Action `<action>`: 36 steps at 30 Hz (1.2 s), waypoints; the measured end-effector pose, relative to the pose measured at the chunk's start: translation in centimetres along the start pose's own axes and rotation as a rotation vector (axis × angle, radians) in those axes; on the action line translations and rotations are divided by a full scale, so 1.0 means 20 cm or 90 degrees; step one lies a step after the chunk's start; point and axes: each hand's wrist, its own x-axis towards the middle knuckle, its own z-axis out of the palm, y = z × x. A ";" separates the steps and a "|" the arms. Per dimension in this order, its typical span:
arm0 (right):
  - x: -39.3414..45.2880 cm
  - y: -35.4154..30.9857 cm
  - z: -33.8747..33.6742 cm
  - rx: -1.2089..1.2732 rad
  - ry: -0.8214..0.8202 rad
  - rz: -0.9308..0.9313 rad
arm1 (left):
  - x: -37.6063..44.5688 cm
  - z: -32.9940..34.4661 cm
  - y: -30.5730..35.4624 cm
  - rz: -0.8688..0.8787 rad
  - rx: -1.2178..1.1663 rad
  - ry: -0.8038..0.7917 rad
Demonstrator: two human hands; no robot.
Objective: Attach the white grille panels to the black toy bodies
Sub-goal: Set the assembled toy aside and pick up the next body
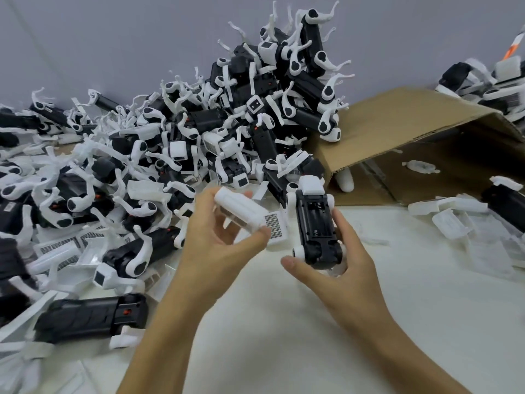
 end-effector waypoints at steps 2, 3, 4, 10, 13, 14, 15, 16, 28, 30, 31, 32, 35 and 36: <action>-0.01 -0.01 0.01 0.000 -0.007 -0.021 | 0.00 0.03 -0.01 0.014 -0.077 -0.030; -0.01 -0.01 0.01 -0.003 -0.008 -0.033 | 0.00 0.03 -0.01 0.018 -0.088 -0.053; -0.01 -0.02 0.01 -0.005 -0.006 -0.046 | 0.00 0.03 -0.01 0.025 -0.081 -0.074; -0.03 -0.02 0.01 -0.061 0.033 -0.110 | -0.02 0.03 -0.01 0.022 -0.022 -0.141; -0.03 -0.01 0.00 -0.066 0.029 -0.110 | -0.03 0.07 -0.01 0.010 0.002 -0.100; -0.03 0.00 0.00 -0.073 0.032 -0.112 | -0.03 0.08 -0.01 -0.004 0.006 -0.082; -0.03 0.00 0.00 -0.081 0.036 -0.114 | -0.03 0.09 -0.01 -0.015 0.016 -0.068; -0.03 0.00 0.00 -0.091 0.042 -0.116 | -0.03 0.09 -0.02 -0.021 0.034 -0.056; -0.03 0.00 0.00 -0.144 0.080 -0.168 | -0.04 0.16 -0.03 -0.022 0.005 0.020; -0.03 0.01 0.00 -0.157 0.064 -0.176 | -0.06 0.19 -0.03 0.002 0.080 0.062; -0.03 0.01 0.00 -0.164 0.056 -0.176 | -0.07 0.20 -0.04 0.010 0.123 0.090; -0.03 0.01 0.01 -0.161 0.048 -0.173 | -0.07 0.21 -0.05 0.024 0.170 0.114; -0.04 0.00 0.02 -0.153 0.016 -0.179 | -0.09 0.21 -0.07 0.066 0.304 0.141; -0.05 0.00 0.02 -0.156 0.003 -0.189 | -0.09 0.21 -0.07 0.072 0.329 0.144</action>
